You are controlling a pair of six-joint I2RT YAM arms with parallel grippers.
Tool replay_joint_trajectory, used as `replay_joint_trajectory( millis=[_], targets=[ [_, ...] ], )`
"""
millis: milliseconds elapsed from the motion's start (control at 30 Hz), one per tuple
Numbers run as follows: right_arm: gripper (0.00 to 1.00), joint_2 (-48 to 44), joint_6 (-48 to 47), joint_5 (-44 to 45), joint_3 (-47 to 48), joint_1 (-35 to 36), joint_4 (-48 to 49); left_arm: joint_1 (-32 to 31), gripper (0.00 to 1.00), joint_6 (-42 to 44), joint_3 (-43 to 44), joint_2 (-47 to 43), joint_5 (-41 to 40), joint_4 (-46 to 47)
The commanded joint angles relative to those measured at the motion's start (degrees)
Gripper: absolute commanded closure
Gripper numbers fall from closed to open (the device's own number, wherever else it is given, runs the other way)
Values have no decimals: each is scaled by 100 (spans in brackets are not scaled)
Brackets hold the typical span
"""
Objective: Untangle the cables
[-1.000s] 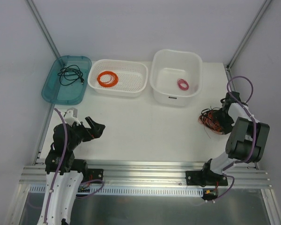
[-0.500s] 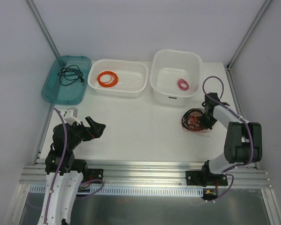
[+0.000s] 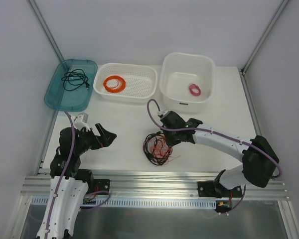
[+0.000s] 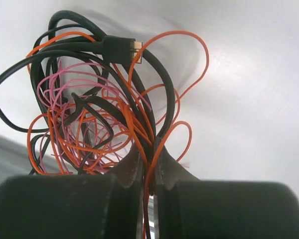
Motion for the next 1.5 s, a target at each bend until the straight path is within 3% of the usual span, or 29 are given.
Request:
replay_joint_trajectory(
  millis=[0, 100, 200, 233, 367, 433, 733, 833, 933, 1200, 1400, 1433, 1467],
  targets=[
    [99, 326, -881, -401, 536, 354, 189, 29, 1, 70, -35, 242, 578, 355],
    [98, 775, -1303, -629, 687, 434, 268, -164, 1, 9, -52, 522, 773, 435],
    [76, 1118, -1523, -709, 880, 442, 198, -549, 1, -175, -70, 839, 861, 540],
    [63, 1153, -1549, -700, 976, 442, 207, -665, 1, -228, -78, 910, 722, 593],
    [28, 866, -1559, -517, 1109, 442, -47, -1622, 1, -676, -131, 1218, -23, 960],
    [19, 610, -1445, -297, 1082, 442, -92, -2255, 3, -922, -114, 1489, -315, 1155],
    [16, -1550, 205, 776, -225, 442, 338, -3899, 9, -1397, 861, 3572, -2275, 1349],
    [16, -2131, 829, 855, -911, 442, 812, -4312, 14, -1415, 1204, 4266, -2794, 1349],
    [16, -2536, 1331, 882, -1518, 442, 1366, -4497, 25, -1406, 1406, 4750, -3023, 1358],
    [17, -2240, 1729, 724, -1994, 442, 2412, -4857, 55, -1424, 1766, 5445, -3366, 1358],
    [17, -1450, 2027, 671, -1950, 416, 2852, -5104, 64, -1371, 2022, 5946, -3480, 1340],
    [17, -1361, 2062, 619, -1924, 407, 2905, -5148, 70, -1362, 2031, 5982, -3506, 1340],
    [17, -1255, 2071, 592, -1906, 416, 3010, -5157, 83, -1371, 2031, 6008, -3533, 1340]
  ],
)
